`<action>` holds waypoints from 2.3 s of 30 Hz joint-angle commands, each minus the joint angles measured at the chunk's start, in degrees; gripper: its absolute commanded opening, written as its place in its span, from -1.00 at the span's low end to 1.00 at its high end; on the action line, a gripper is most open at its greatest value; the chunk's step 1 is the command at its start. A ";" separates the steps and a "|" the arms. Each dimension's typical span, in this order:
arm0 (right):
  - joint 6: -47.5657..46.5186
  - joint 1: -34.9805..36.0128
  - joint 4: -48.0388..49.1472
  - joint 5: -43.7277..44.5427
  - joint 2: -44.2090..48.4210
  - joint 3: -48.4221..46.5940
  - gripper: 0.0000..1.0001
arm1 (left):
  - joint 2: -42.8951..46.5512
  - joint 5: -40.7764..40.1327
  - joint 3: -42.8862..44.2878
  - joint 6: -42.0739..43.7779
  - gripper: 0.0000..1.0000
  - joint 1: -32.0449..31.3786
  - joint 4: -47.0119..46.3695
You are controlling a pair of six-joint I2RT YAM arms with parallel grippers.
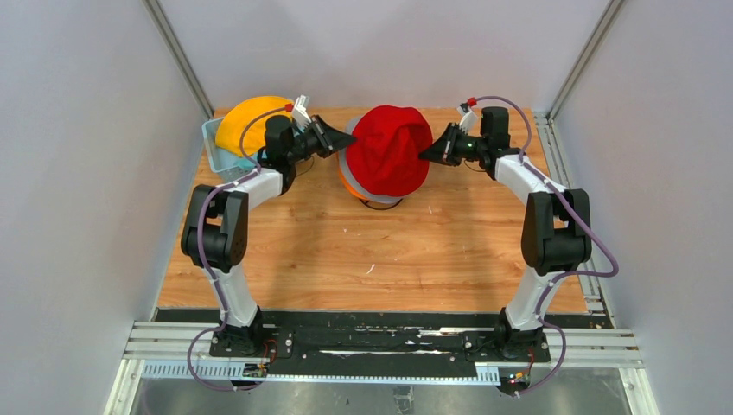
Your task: Stack the hats
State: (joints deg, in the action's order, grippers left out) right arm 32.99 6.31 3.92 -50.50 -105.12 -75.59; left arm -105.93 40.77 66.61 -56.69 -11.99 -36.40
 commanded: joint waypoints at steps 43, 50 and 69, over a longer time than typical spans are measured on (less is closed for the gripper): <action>-3.93 0.61 -4.20 4.15 -23.12 -14.84 -0.99 | -11.71 -15.31 5.31 10.42 -1.00 3.55 22.92; -4.50 1.74 -5.50 4.61 -25.60 -16.19 -0.99 | -14.49 -17.38 7.40 12.97 -1.00 3.55 28.79; -5.83 4.25 -6.51 7.62 -21.67 -12.42 -0.99 | -15.78 -21.60 17.71 20.61 -1.00 2.09 40.20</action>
State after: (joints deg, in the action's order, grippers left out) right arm 31.64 8.64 4.62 -53.28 -126.30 -92.92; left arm -115.90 27.00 81.56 -42.72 -10.04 -12.01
